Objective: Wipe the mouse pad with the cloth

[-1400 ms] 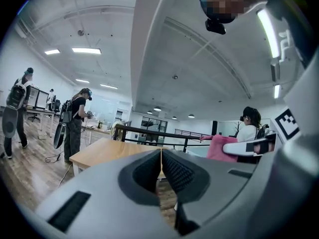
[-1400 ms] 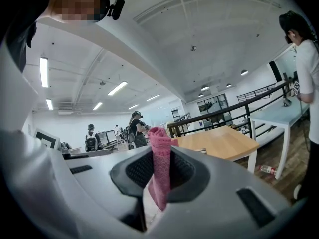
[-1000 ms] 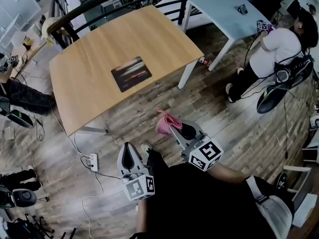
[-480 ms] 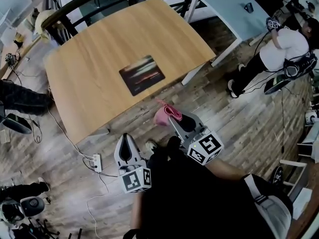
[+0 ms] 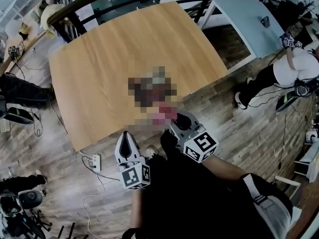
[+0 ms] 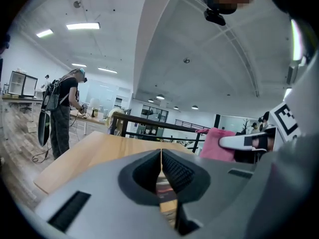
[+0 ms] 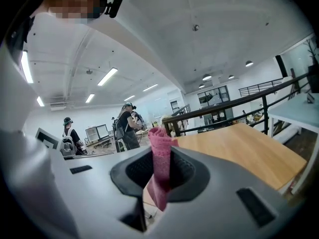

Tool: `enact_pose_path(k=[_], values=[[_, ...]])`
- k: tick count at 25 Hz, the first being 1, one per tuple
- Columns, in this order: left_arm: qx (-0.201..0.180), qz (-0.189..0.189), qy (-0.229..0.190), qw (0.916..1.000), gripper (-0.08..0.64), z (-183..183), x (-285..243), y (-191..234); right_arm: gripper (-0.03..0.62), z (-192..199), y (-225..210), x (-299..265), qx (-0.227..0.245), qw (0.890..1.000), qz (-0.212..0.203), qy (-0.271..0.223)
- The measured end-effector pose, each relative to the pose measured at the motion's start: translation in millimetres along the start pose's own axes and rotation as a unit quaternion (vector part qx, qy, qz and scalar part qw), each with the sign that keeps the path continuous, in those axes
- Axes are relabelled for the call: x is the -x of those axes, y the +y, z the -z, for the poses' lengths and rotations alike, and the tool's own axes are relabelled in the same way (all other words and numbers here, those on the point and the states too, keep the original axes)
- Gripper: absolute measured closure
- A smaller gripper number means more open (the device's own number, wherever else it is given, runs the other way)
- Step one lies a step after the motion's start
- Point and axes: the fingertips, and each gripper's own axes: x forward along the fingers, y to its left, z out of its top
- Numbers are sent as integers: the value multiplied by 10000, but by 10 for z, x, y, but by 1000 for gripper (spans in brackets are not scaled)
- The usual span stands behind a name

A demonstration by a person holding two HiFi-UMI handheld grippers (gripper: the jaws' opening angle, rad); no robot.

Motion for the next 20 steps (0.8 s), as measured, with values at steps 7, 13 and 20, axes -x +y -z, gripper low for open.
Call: enact_pose_path(k=[7,13,20], values=[[117,-335,354,9987,535,321,-659,-80,529,-13,-481,-679,-33,9974,-634,352],[250,-441,966,9940,535,800,-1191,30,529,170,-738,-1300,-192,9936,-816,763],[490,-194,1727,9836,535,1444,-1714,219,529,538,-874,-2058,-487,9863,-966,1248]])
